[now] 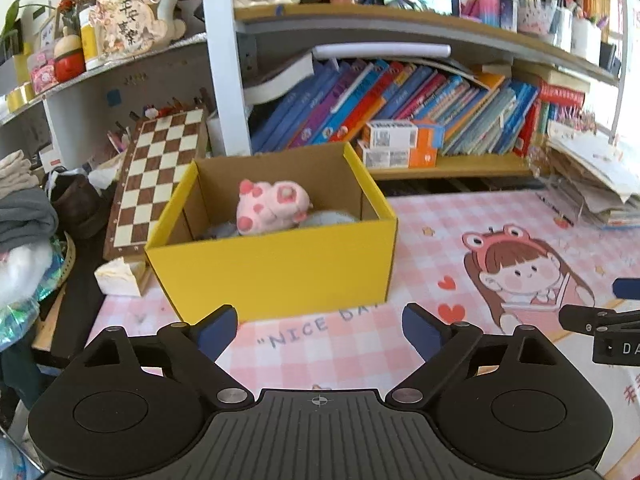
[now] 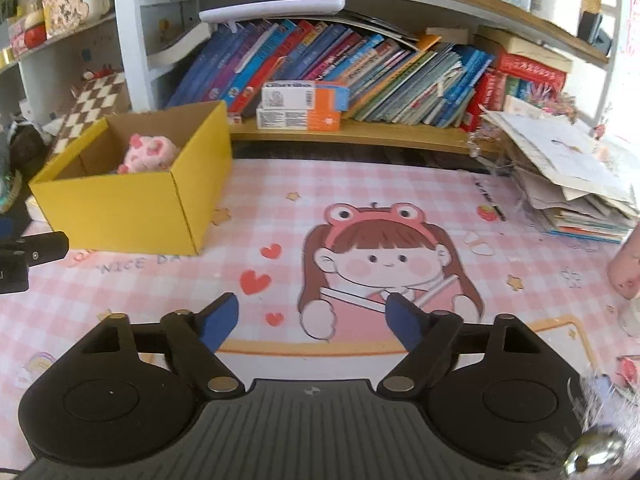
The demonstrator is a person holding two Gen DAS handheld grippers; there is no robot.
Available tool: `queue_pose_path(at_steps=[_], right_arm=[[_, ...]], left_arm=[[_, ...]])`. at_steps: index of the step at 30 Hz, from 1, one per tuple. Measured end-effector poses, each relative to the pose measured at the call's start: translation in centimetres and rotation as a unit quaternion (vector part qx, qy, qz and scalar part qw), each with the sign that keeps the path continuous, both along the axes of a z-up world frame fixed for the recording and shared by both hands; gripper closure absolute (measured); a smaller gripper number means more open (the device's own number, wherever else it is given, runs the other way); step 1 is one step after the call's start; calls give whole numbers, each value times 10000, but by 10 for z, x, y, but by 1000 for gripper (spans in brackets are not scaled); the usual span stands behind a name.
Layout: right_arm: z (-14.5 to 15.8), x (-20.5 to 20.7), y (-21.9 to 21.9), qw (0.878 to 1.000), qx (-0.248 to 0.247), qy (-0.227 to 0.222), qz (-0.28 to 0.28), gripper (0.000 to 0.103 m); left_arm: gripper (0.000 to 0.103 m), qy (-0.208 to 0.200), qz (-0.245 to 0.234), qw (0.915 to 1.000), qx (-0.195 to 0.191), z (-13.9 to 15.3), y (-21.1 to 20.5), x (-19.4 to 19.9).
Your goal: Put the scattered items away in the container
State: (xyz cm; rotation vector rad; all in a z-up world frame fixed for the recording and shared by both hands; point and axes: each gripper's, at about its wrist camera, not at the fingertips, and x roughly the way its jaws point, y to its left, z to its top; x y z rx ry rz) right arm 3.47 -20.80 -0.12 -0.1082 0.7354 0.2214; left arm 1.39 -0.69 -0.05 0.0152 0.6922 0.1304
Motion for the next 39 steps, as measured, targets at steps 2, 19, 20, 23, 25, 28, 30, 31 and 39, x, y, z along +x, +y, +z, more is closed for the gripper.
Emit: queue_pose_path(at_steps=[2,19,20,23,25,28,30,31,39], right_arm=[[-4,-3,1,9999,-118,-24,-31,19],[-6,-2,-1,9999,-91,33,-80,3],[-6,-2,0,9999,-95,35,-64,3],[-7,-1,2,9999,-109,53,-18,2],[-7,-1,2,9999,-120,65,1,2],[-8,0,4,9999,-136,77,20,0],[-8,0,4,9999,-149,80,19,0],[-8,1,4,9999,-149,82,18,0],[-9,2,5,9998,-154,97,34,0]], left_arm=[[11,83,-17,10000,-8,-4,-6,-1],[5,502,6,9987,-20,-19,-16,0],[5,523,-2,9986,-8,-19,-16,0],[4,572,-23,9984,30,-20,-17,1],[4,579,-42,9983,45,-20,-18,1],[3,564,-58,9984,49,-20,-18,1],[3,558,-61,9984,52,-20,-19,1],[3,557,-62,9984,55,-20,-19,1],[3,545,-103,9984,84,-20,-20,1]])
